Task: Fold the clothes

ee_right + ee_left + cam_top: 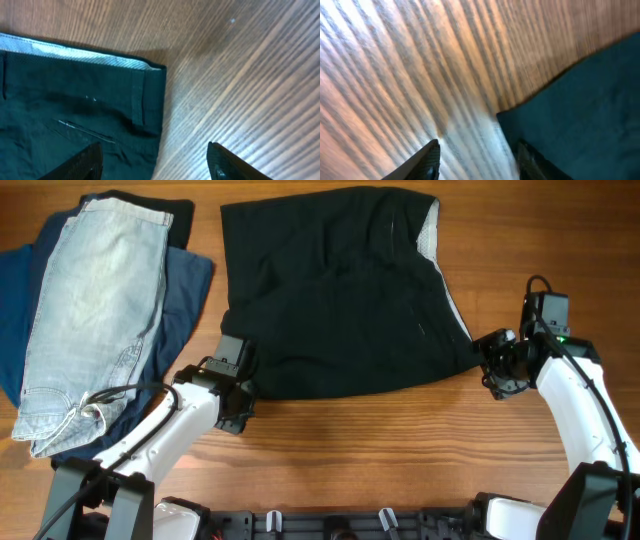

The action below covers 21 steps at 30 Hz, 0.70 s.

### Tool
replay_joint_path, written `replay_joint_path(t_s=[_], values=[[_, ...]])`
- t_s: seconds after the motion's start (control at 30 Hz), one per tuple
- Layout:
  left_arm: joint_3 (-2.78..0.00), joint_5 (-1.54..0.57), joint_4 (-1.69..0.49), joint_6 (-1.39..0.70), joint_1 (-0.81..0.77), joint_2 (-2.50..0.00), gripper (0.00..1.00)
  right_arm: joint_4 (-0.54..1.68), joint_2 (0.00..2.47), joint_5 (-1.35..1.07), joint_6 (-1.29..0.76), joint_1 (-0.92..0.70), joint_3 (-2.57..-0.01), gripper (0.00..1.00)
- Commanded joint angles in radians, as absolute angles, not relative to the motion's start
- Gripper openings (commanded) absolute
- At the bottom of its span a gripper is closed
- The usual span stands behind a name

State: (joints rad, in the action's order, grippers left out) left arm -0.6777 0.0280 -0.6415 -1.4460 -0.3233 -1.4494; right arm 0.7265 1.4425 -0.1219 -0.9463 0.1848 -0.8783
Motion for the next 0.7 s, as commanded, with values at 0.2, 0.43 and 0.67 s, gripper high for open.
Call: replay_joint_path(t_s=[0.2,0.43,0.67], values=[[-0.671,0.047,-0.540,-1.527,-0.324,-1.457,0.55,0.619,1.504,-0.089,-0.916,0.165,-0.868,0.67],[-0.671,0.072,-0.519,-1.527,-0.324,-1.504,0.56,0.577,1.617,-0.094,-0.916,0.097,-0.868,0.60],[-0.671,0.082,-0.479,-1.523,-0.297,-1.538,0.38,0.586,1.652,-0.093,-0.892,0.076,-0.868,0.74]])
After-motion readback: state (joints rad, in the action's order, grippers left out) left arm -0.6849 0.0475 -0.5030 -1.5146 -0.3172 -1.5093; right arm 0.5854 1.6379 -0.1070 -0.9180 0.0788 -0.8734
